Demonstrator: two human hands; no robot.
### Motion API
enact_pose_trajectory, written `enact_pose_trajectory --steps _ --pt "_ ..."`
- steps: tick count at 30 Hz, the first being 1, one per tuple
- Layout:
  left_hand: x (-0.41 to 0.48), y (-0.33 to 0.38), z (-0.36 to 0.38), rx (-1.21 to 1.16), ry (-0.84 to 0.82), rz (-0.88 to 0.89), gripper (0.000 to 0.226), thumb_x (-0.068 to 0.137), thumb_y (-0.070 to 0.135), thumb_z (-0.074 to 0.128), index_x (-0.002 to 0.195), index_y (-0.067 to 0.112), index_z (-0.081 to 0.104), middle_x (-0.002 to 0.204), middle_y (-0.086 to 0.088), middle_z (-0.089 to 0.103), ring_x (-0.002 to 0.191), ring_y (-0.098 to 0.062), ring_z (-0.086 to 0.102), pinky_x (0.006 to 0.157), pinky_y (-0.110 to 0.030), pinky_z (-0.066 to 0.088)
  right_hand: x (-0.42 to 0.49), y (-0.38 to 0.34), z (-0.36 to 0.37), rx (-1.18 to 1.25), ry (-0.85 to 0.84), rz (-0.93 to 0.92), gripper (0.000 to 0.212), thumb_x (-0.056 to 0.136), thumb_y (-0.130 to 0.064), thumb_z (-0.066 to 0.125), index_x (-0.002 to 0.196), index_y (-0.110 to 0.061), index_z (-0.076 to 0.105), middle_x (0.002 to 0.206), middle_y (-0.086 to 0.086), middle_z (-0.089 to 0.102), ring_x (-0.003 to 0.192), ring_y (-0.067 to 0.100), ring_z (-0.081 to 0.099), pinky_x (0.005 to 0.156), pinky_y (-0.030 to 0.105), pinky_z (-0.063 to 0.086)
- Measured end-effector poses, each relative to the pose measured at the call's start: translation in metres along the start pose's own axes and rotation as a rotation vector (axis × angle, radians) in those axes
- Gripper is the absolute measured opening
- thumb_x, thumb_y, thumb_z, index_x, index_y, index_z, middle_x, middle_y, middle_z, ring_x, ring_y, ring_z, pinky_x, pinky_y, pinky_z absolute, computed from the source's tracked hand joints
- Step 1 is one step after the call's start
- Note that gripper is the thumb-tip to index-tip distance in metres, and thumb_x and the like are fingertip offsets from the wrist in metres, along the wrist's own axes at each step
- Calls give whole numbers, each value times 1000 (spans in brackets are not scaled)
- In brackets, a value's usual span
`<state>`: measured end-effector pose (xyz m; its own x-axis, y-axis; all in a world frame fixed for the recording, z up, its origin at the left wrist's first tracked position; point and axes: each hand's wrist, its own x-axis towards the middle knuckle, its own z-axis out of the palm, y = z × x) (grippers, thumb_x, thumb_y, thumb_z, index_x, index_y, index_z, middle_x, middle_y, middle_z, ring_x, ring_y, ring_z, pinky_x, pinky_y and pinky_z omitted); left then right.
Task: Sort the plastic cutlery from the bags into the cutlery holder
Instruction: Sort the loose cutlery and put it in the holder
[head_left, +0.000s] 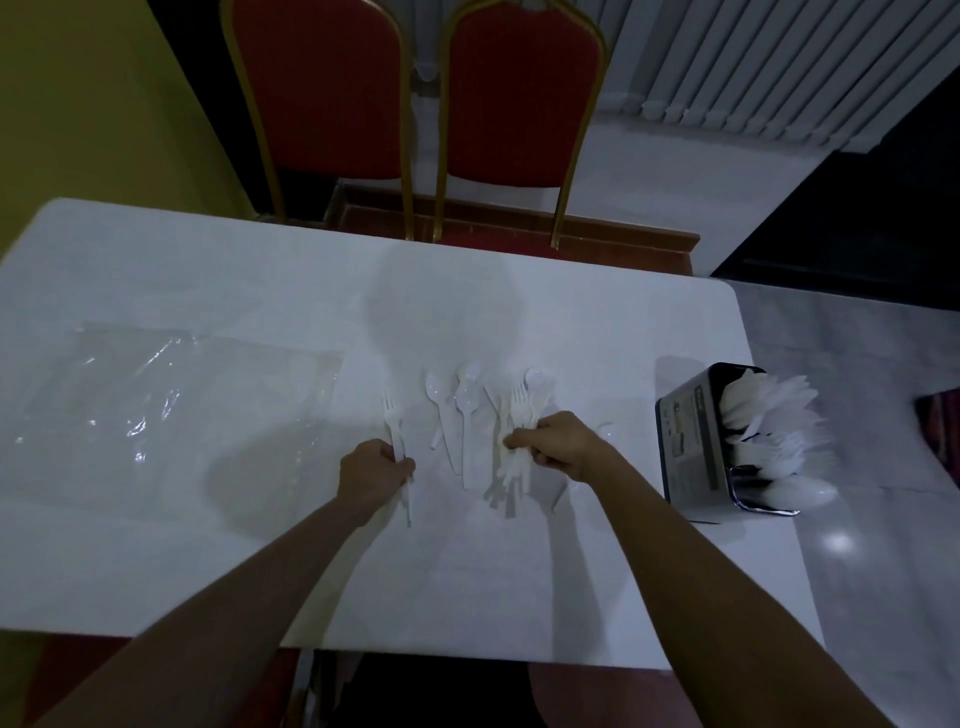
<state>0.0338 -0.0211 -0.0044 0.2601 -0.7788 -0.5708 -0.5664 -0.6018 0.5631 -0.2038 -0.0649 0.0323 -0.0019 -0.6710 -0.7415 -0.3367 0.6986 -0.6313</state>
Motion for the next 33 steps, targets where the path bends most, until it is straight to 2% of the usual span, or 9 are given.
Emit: enact_pose_trajectory --steps 3,7,11,13,17,21,24,26,33 --pt "-1 2 0 -25 -38 2 19 80 23 71 86 7 63 81 -5 64 74 -19 57 65 -25 39 -3 2 6 97 38 9 27 73 -2 76 59 -10 55 53 3 49 43 10 43 42 18 37" --pt "-1 2 2 -63 -83 -13 24 77 27 72 89 7 67 77 -3 63 70 -17 56 59 -25 39 -4 9 10 310 28 93 15 76 1 74 75 -6 61 58 4 52 45 9 45 42 15 41" --pt "-3 6 6 -182 -155 5 15 83 22 68 76 8 68 66 -3 61 65 -18 57 64 -24 42 -4 22 21 178 69 54 17 71 -4 80 70 -4 63 65 8 58 55 13 52 53 17 48" --pt "-5 12 9 -245 -194 -4 17 84 21 68 70 12 66 61 -1 59 58 -14 54 59 -21 42 -6 25 25 174 43 45 18 75 -3 77 66 -6 61 60 4 57 53 12 51 47 14 46" --pt "-8 21 17 -212 -222 33 13 85 23 66 91 12 71 80 -5 68 68 -14 60 65 -21 48 0 32 30 138 93 47 12 76 -6 75 72 -5 64 66 9 60 55 14 54 53 20 49" --pt "-6 14 15 -149 -185 61 14 85 22 66 91 10 71 85 -9 70 73 -18 63 79 -32 53 2 37 23 108 133 24 7 78 -5 69 74 -4 63 65 12 55 50 17 50 56 27 45" --pt "-6 6 9 -132 -203 80 13 83 15 68 94 9 68 82 -7 69 69 -16 63 68 -26 52 -3 40 16 147 91 25 7 81 2 62 77 -2 58 65 11 48 49 15 45 44 19 42" --pt "-7 1 4 -156 -241 78 18 80 10 69 97 10 65 83 -8 69 67 -17 62 62 -22 48 -6 43 15 172 55 35 8 80 5 64 81 0 57 69 11 50 56 16 49 45 17 47" --pt "-8 2 -2 -308 -285 54 10 86 22 66 97 21 68 94 -8 73 91 -26 70 88 -38 56 -22 49 8 244 3 37 19 77 3 74 95 5 66 85 15 66 73 19 64 56 20 56"
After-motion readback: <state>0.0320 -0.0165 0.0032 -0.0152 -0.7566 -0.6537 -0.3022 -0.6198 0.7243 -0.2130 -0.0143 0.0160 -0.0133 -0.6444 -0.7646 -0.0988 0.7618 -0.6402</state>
